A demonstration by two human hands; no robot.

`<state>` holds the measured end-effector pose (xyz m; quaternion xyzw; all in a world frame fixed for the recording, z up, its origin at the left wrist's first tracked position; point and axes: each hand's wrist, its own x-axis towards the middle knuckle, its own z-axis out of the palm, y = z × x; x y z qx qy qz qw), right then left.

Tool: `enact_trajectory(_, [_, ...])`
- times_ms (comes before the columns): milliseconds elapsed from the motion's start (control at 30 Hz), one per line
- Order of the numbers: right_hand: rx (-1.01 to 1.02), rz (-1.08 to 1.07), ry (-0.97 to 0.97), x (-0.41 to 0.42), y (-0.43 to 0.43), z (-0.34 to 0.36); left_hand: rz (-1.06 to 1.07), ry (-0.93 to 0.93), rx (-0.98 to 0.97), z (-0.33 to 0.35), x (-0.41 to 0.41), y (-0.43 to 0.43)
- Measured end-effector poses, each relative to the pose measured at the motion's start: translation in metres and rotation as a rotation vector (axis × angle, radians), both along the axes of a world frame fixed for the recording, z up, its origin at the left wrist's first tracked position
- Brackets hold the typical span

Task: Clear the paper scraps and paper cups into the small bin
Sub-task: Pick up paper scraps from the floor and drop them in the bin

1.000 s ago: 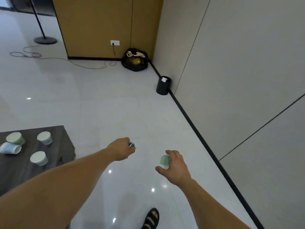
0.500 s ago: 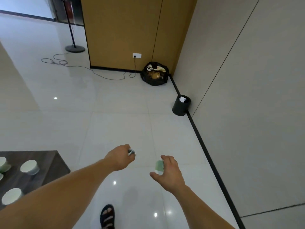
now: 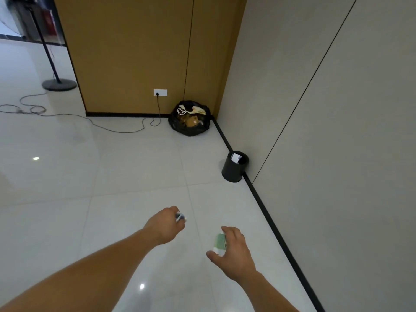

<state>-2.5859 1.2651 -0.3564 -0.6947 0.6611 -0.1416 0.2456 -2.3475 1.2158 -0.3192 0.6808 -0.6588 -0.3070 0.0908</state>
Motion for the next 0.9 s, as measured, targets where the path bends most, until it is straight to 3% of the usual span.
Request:
enact_trajectory(433, [-0.047, -0.002, -0.04, -0.051, -0.295, 0.004, -0.047, -0.075, -0.022, 0.009, -0.061, -0.289])
enact_trajectory(900, [-0.017, -0.086, -0.006, -0.069, -0.589, -0.01, -0.179, -0.006, -0.027, -0.017, -0.104, -0.603])
